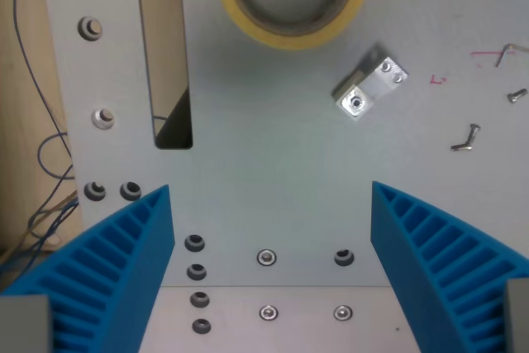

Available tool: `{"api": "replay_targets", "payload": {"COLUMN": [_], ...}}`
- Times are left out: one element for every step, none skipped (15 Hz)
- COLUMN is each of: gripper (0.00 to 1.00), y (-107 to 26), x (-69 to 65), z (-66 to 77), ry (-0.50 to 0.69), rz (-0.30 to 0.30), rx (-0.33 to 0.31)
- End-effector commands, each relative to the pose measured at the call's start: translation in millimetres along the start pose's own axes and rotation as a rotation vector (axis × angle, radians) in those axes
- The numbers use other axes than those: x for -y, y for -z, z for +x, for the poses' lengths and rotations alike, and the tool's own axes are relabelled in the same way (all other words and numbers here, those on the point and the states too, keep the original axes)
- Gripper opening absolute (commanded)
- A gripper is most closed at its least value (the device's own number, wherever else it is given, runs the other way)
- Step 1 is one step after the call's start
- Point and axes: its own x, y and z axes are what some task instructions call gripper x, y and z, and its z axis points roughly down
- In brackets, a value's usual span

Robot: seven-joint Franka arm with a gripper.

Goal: Move in gripper negative y

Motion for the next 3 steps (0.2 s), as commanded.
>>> {"api": "replay_targets", "payload": {"gripper": [1.0,1.0,1.0], "y": [2.8,2.7,2.7], "x": [14.2,19.2,24.2], "z": [6.5,6.6,6.7], "ry": [-0.022,-0.022,-0.022], "rz": [-0.009,-0.009,-0.009], "rx": [0.017,0.017,0.017]}}
